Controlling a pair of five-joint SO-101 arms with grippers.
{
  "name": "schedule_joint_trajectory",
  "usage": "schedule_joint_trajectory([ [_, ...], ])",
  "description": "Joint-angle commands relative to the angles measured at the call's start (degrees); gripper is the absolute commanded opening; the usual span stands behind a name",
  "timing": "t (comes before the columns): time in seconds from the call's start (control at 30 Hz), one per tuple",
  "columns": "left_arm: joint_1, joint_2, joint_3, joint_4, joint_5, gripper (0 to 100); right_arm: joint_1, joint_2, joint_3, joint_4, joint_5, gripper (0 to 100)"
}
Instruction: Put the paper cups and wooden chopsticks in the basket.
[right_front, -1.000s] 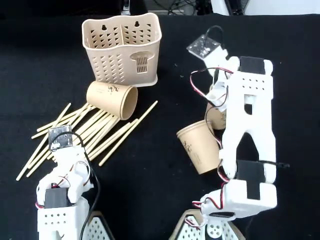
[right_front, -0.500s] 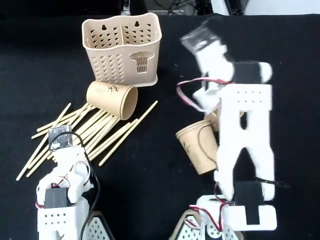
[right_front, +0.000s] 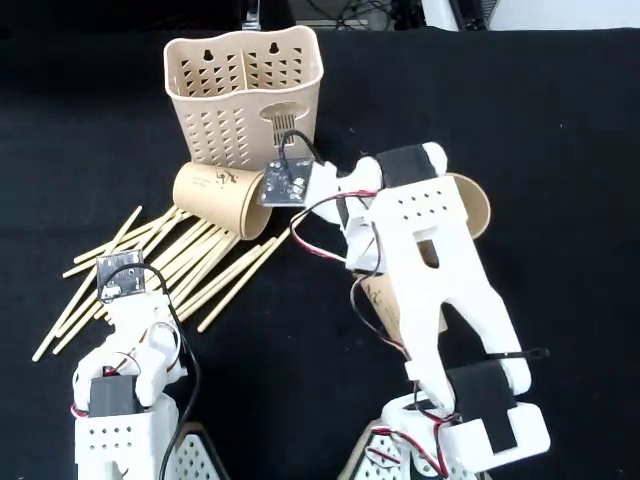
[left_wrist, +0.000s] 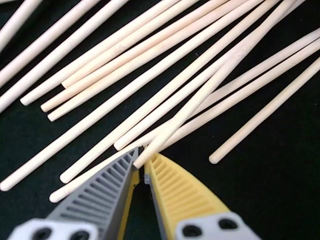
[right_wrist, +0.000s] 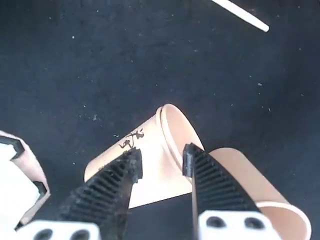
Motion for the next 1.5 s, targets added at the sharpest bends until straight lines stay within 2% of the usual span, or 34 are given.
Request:
schedule_joint_trajectory([
  [0.0,0.66,-0.44,0.92,-1.23,0.44,3,1.41,-1.45,0.04,-1.05,2.2,15.6],
  [0.23,0.75,-0.44,0.92,-1.23,0.62,3,4.04,5.41,-0.4,0.79,2.29,15.2],
  [0.4,0.66,-0.44,0.92,-1.23,0.44,3,4.22,2.07,-0.75,-1.93,-3.43,15.2],
  [0.53,0.31,-0.44,0.92,-1.41,0.35,4,4.92,2.51,-0.92,-5.01,-4.75,15.2],
  [0.63,0.22,-0.44,0.22,-3.08,-0.44,4,6.24,1.98,-1.19,-6.07,-10.11,15.2],
  [0.83,0.75,-0.44,-5.76,-8.79,-21.98,4,5.36,-9.89,-1.19,-2.55,-19.43,15.1],
  [0.93,0.4,-0.44,-9.36,-10.73,-23.03,4,5.19,-19.47,-1.19,0.35,-24.0,15.1],
  [1.1,0.31,-0.44,-10.86,-7.56,-23.3,4,5.36,-26.24,7.25,3.78,-27.69,15.2],
  [1.23,0.22,-0.44,-7.25,-7.03,-23.3,4,5.01,-26.68,16.13,-5.71,-29.71,15.5],
  [1.37,0.13,-0.44,-4.09,-6.95,-23.03,4,-1.14,-24.92,20.62,-22.15,-41.76,15.7],
  [1.47,-2.33,-0.44,-2.33,-7.03,-23.03,4,-7.91,-20.18,22.11,-31.56,-47.82,20.1],
])
